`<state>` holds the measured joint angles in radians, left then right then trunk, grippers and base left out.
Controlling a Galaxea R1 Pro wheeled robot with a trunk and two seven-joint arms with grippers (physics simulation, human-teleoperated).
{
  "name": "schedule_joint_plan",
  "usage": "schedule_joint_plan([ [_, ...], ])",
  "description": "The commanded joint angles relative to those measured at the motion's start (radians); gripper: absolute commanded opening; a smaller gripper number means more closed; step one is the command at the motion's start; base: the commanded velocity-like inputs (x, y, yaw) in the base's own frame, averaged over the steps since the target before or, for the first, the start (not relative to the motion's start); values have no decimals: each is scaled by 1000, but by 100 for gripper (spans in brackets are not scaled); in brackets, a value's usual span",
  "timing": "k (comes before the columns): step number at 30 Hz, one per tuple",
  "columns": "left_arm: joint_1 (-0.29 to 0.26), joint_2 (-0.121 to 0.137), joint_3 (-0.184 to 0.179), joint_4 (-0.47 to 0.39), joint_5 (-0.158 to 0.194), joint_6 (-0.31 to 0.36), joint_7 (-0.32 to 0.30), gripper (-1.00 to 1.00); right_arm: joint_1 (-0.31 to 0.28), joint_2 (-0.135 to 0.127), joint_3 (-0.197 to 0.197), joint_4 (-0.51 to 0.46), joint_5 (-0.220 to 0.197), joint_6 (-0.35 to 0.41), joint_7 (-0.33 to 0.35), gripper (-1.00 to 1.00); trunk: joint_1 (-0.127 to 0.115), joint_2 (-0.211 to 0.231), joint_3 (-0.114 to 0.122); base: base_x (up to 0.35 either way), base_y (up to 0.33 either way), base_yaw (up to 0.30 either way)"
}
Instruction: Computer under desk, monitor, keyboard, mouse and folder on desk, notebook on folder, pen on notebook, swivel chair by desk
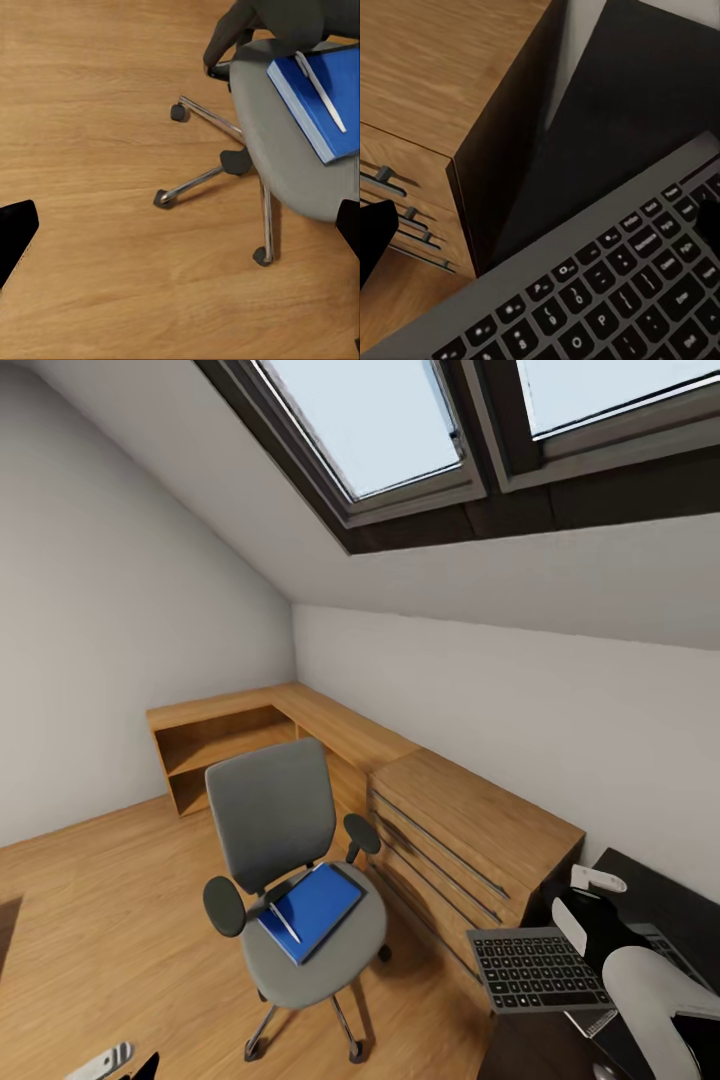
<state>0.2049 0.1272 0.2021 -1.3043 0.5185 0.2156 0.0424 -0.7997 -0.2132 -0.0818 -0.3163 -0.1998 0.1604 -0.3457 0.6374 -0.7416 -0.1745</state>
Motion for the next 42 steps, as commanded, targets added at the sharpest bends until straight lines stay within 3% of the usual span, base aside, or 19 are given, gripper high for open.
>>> schedule_joint_plan([
  [1,11,0,-1,-16,10,2,3,100,0,0,0,-2,-6,5,-4,100,4,-8,-5,0,0,0],
  [10,52,1,0,-66,13,-3,-1,100,0,0,2,-6,-8,3,-5,100,39,-71,-33,0,0,0],
  [42,54,2,0,-66,12,-4,1,100,0,-2,2,-5,-5,6,-30,100,161,-295,-133,0,0,0],
])
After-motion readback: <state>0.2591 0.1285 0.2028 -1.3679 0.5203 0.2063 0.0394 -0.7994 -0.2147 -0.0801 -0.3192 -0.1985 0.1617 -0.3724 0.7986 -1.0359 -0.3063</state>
